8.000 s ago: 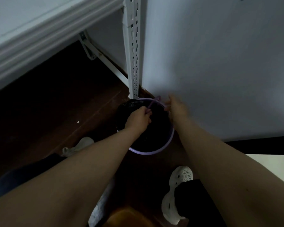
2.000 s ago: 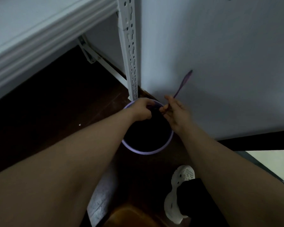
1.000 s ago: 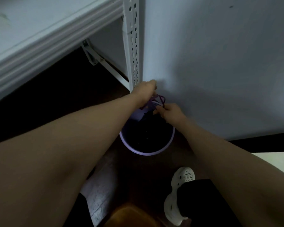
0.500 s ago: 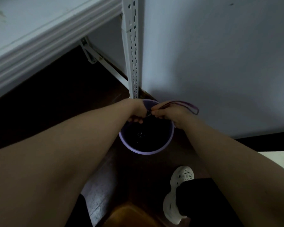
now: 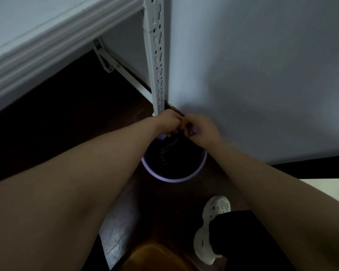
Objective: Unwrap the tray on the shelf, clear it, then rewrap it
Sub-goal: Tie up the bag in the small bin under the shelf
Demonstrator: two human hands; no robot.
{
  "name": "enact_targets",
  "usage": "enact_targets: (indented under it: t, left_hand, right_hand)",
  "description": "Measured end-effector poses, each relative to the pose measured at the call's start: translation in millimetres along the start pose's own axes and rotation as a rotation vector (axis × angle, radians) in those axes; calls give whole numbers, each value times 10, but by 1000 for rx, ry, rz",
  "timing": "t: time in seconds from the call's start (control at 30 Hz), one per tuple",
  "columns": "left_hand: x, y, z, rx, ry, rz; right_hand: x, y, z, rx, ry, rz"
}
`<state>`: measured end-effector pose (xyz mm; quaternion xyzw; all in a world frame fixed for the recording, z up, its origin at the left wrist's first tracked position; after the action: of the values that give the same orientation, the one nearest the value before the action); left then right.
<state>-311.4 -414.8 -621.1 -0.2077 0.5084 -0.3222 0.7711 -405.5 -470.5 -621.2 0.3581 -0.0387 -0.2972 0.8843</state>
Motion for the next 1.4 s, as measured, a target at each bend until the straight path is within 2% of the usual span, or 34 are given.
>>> enact_targets:
  t: [0.03, 0.07, 0.17, 0.27, 0.33, 0.43, 0.53, 0.63, 0.73, 0.83, 0.97, 1.03, 1.17, 1.27, 1.4]
  left_hand:
    - [2, 23, -9, -21, -8, -16]
    - [3, 43, -15, -41, -8, -25]
    - [-16, 71, 0, -74, 10, -27]
    - [-18, 113, 27, -146, 62, -18]
    - [-22, 139, 46, -185, 90, -8]
    - [-38, 134, 76, -145, 65, -24]
    - [-3, 87, 106, -26, -26, -79]
    - [41, 12, 120, 329, -94, -206]
    - [78, -30, 117, 679, -170, -324]
    - [82, -84, 92, 845, -246, -433]
    - [82, -127, 19, 1057, -337, -501]
    - [94, -99, 20, 936, -304, -408]
    - [127, -66, 34, 440, -169, -177]
    - [119, -39, 66, 215, -152, -96]
    - [71, 21, 111, -147, -208, -12]
  right_hand:
    - [-10, 20, -21, -60, -22, 15]
    - [-30, 39, -27, -14, -77, 15]
    - [-27, -53, -117, 426, -164, -225]
    - [-57, -129, -107, 664, -151, -327]
    - [-84, -142, -81, 701, -131, -320]
    - [-82, -230, -147, 531, -164, -282]
    - [-76, -261, -187, 639, -148, -344]
    - [-90, -254, -249, 915, -14, -492]
    - [-113, -329, -267, 1071, -76, -594]
    - [-114, -328, -305, 1287, -142, -677]
    - [-105, -271, -316, 1329, -210, -762]
    - [-101, -272, -312, 1279, -265, -801]
    - [-88, -278, -312, 1188, -262, -766]
    - [-102, -276, -326, 1187, -225, -771]
    - [-111, -281, -318, 1128, -222, -801]
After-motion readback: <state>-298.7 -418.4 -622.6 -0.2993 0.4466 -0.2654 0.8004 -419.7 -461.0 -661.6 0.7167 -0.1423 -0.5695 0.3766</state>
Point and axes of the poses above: each hand's wrist, its own x-axis towards the middle knuckle, its own z-axis out of the back of the hand, y = z × x, the point moved 4 cm from there along x, towards the middle knuckle, and after that the axes turned 6 degrees about x, right-handed, at the moved point
